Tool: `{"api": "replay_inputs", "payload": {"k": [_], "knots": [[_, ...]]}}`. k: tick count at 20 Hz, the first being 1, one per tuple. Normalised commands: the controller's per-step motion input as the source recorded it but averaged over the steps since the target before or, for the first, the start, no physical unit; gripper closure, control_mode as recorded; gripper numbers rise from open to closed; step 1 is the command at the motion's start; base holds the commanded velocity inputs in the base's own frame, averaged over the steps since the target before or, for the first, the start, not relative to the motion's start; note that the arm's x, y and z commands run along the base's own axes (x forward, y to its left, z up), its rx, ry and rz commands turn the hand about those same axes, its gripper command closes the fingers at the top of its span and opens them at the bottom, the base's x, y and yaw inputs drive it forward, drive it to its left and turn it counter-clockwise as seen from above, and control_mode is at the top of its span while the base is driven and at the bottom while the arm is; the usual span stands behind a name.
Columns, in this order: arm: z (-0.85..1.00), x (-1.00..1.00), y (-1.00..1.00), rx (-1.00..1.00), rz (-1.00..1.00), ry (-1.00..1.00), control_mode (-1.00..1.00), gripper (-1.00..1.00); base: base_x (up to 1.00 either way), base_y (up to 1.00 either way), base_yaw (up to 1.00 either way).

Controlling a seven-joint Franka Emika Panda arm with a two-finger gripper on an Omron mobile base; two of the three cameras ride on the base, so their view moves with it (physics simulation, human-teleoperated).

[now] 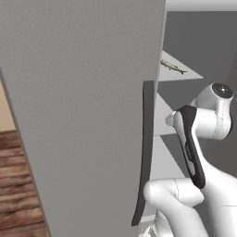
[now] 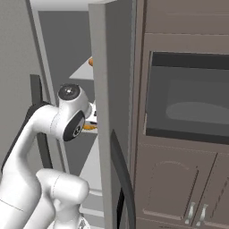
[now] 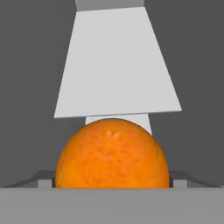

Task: Take the tangerine, orange, and fish from the freezer and place them in the bowl on the counter.

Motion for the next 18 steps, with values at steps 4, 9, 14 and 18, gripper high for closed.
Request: {"api": "replay_inputs", "payload": {"k": [4, 9, 14, 18], "knots": [[0.43, -0.62, 0.41, -0.02, 0.0, 0.01, -1.0, 1.0, 0.0, 0.0, 0.0], [0.08, -0.59, 0.2, 0.0, 0.04, 0.01, -1.0, 1.0, 0.0, 0.0, 0.0], [0.26, -0.4, 0.22, 0.0, 0.0, 0.01, -1.0, 1.0, 0.0, 0.0, 0.0], [0.28, -0.16, 0.03, 0.0, 0.0, 0.01, -1.0, 1.0, 0.0, 0.0, 0.0]]}}
